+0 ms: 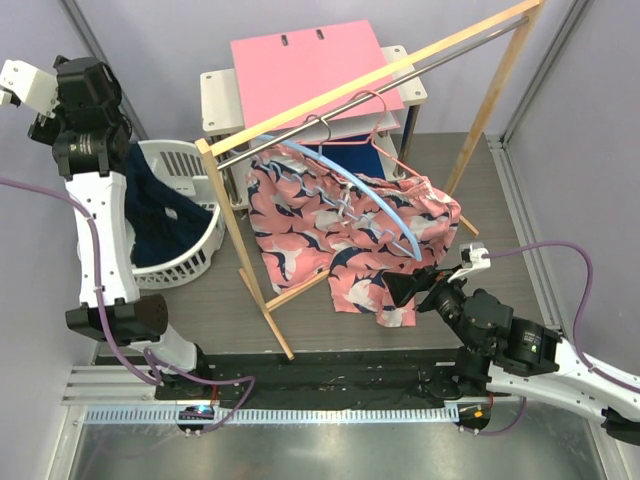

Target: Remove the shorts from the hanger

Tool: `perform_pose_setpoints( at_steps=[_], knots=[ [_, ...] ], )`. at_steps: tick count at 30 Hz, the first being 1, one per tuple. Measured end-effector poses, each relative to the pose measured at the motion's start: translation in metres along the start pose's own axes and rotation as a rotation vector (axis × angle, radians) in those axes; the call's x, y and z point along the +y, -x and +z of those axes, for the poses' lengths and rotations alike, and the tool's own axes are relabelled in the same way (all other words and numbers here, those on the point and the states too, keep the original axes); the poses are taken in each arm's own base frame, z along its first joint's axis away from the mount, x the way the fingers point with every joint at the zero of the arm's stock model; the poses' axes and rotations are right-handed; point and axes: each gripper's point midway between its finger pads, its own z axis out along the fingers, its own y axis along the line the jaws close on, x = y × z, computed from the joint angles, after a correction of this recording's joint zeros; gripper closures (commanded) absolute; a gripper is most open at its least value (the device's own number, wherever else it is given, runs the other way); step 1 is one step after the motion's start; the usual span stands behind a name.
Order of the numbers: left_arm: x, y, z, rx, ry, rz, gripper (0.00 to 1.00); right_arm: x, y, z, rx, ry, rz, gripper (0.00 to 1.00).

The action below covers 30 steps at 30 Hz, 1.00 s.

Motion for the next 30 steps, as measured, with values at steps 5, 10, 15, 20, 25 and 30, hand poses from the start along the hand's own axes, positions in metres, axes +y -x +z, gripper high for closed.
perform_pose_setpoints(
  at_steps=[5, 10, 15, 20, 25, 30],
  knots=[
    [0.003, 0.010, -0.008, -0.012, -0.005, -0.015, 0.00, 0.000, 0.000, 0.000, 0.000, 0.000, 0.002, 0.01],
    [0.001, 0.015, -0.028, 0.027, -0.069, -0.069, 0.02, -0.002, -0.001, -0.001, 0.009, -0.006, -0.007, 0.01],
    [0.002, -0.012, -0.056, 0.169, -0.177, -0.141, 0.02, -0.006, 0.005, -0.008, 0.014, -0.025, -0.014, 0.04],
    [0.004, -0.074, -0.099, 0.379, -0.292, -0.110, 0.02, -0.018, 0.022, -0.022, -0.027, -0.053, 0.042, 0.09],
    [0.026, -0.116, -0.147, 0.558, -0.409, -0.047, 0.02, -0.028, 0.038, -0.037, -0.052, -0.076, 0.069, 0.12],
    [0.051, -0.101, -0.202, 0.618, -0.582, 0.000, 0.02, -0.022, 0.099, -0.062, -0.121, -0.113, 0.081, 0.18]
  ],
)
